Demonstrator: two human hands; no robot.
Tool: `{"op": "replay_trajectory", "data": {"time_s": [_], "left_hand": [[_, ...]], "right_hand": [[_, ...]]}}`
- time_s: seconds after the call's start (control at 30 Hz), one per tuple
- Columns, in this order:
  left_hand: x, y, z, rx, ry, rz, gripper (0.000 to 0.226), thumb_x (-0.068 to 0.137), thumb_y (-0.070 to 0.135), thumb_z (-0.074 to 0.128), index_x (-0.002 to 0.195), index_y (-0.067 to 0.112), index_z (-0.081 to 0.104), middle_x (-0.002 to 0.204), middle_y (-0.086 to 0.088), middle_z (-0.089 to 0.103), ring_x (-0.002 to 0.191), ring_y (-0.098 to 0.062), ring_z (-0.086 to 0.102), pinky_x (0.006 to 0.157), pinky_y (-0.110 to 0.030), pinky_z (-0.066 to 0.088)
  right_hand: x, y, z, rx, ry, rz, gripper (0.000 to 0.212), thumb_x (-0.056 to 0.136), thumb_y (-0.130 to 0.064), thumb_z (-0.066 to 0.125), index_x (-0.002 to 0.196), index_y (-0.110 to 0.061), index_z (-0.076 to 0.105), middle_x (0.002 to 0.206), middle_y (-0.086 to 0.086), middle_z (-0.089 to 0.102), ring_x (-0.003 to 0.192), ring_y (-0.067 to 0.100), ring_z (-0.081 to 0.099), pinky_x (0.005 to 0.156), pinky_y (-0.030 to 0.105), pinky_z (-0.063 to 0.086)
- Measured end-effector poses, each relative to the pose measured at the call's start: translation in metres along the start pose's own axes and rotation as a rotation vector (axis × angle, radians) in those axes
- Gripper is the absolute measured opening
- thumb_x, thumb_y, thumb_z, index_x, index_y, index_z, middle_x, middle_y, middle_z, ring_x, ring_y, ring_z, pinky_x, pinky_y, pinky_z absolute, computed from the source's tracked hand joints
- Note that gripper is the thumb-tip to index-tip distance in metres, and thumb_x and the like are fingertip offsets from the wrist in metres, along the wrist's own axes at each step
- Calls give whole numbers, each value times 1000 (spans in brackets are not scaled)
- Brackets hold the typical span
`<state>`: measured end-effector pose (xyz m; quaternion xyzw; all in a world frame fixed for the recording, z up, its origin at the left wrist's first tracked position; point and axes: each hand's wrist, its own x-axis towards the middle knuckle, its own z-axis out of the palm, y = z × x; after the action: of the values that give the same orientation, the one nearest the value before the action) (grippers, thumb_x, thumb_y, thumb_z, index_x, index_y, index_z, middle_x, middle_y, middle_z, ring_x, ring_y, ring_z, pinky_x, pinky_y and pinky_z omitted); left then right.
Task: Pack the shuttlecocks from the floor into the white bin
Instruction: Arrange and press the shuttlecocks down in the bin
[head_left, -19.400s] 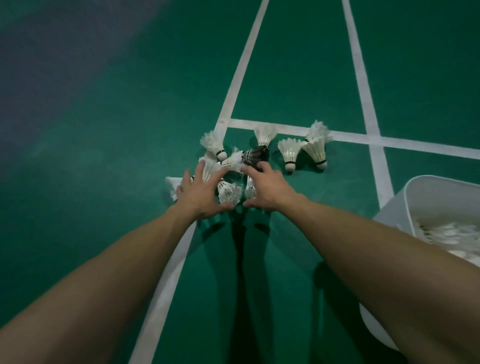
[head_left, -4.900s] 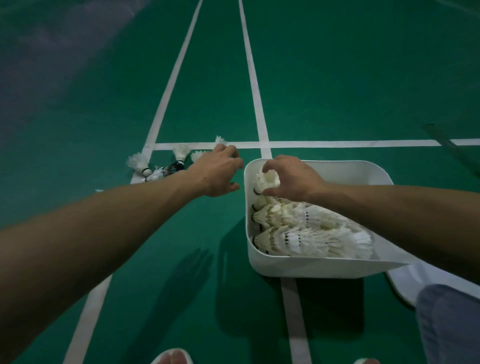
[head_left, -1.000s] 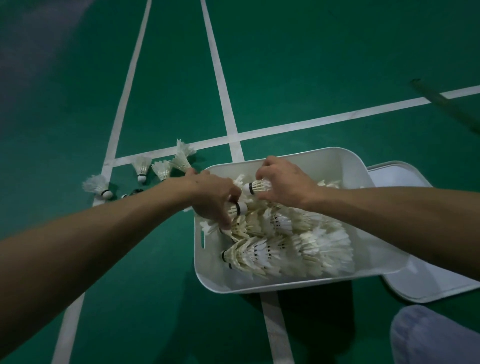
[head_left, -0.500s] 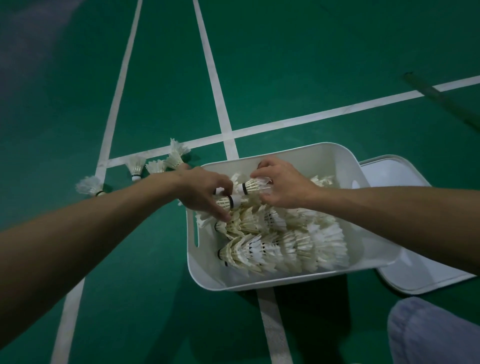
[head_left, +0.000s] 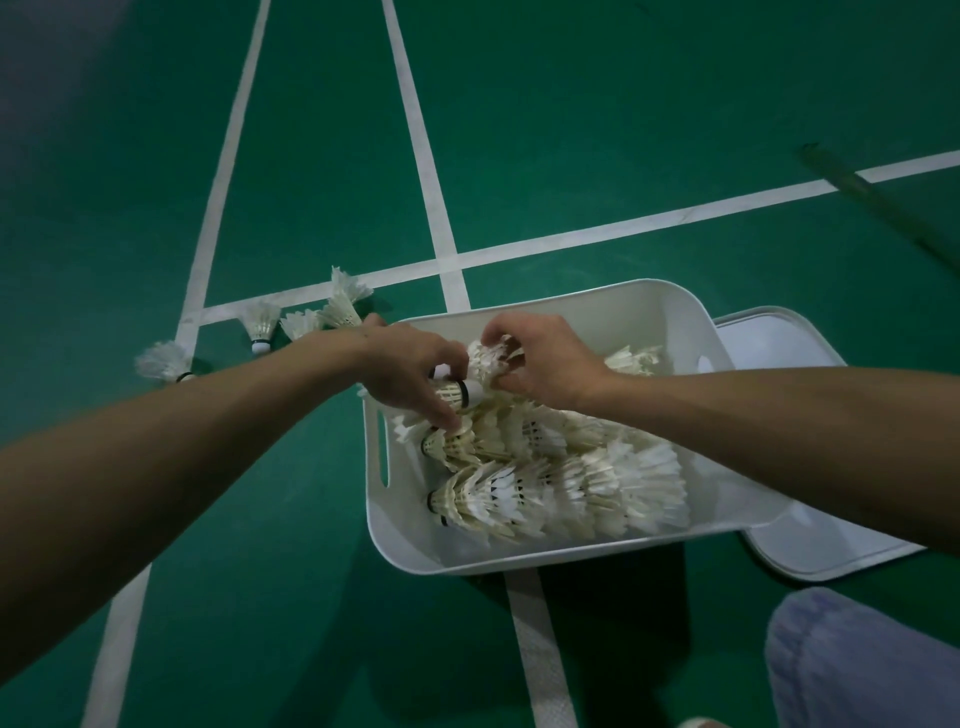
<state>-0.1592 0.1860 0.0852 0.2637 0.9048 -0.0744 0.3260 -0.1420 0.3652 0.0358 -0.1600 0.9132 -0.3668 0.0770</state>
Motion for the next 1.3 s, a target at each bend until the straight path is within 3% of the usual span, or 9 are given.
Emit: {"op": "replay_trajectory", "data": {"time_s": [0.2, 0.37, 0.57, 0.67, 0.77, 0.93, 1.03, 1.13, 1.3], "left_hand": [[3, -1, -1, -40, -3, 33, 51, 80, 62, 58, 120, 32, 49, 120, 6, 55, 100, -15, 49, 96, -43, 38], [1, 1, -5, -73, -23, 36, 54, 80, 61, 59, 123, 30, 48, 122, 4, 55, 103, -17, 51, 97, -44, 40], [-1, -2, -5, -91, -32, 59, 52, 81, 57, 60, 122, 28, 48, 120, 1, 53, 102, -17, 50, 90, -37, 42], [-1, -3, -4, -104, -30, 73, 50, 82, 56, 60, 121, 27, 48, 119, 0, 53, 102, -17, 50, 84, -33, 41], [-1, -5, -5, -114, -33, 73, 50, 82, 56, 60, 122, 28, 49, 121, 0, 54, 102, -17, 51, 89, -36, 43], [-5, -3, -7, -186, -53, 113, 45, 85, 49, 62, 126, 35, 50, 133, 2, 50, 110, -15, 47, 94, -32, 38], [-5, -3, -7, -169, -47, 96, 49, 85, 52, 60, 128, 33, 48, 133, 1, 51, 107, -15, 48, 92, -31, 38], [-5, -2, -8, -136, -45, 71, 55, 85, 55, 57, 133, 33, 44, 136, 2, 50, 104, -11, 44, 97, -34, 37], [-4, -1, -9, -182, -44, 68, 54, 87, 61, 46, 132, 30, 47, 138, 1, 48, 106, -10, 42, 101, -37, 36]], "right_hand": [[1, 6, 0, 24, -11, 21, 50, 73, -7, 80, 119, -16, 62, 115, 4, 66, 99, 15, 60, 96, 32, 50], [5, -1, -4, 53, -55, 20, 62, 72, -5, 81, 127, -20, 57, 122, 3, 62, 97, 15, 62, 92, 35, 54], [-14, 12, -18, -29, -52, 7, 66, 68, -24, 85, 125, -25, 53, 135, -3, 48, 104, 12, 57, 88, 33, 55], [-25, 13, -20, -94, 75, -54, 49, 73, -23, 82, 116, -19, 59, 117, -6, 53, 92, 5, 51, 87, 27, 51], [-30, 1, -12, -55, 26, -168, 44, 72, -19, 83, 109, -14, 60, 101, -9, 54, 81, 2, 51, 73, 15, 46], [-24, -15, 8, -47, -77, -179, 40, 71, -17, 83, 101, -19, 57, 112, -3, 58, 101, 13, 51, 86, 25, 44], [-20, -17, 8, -53, -45, -131, 40, 75, -17, 81, 97, -24, 48, 97, -5, 54, 91, 14, 50, 76, 25, 43], [-14, -20, 9, -81, -35, -135, 38, 76, -15, 79, 101, -18, 50, 90, -7, 52, 83, 13, 51, 63, 14, 36], [-10, -16, 3, -90, -51, -151, 41, 78, -15, 79, 108, -13, 51, 95, -2, 60, 79, 10, 51, 60, 8, 34]]}}
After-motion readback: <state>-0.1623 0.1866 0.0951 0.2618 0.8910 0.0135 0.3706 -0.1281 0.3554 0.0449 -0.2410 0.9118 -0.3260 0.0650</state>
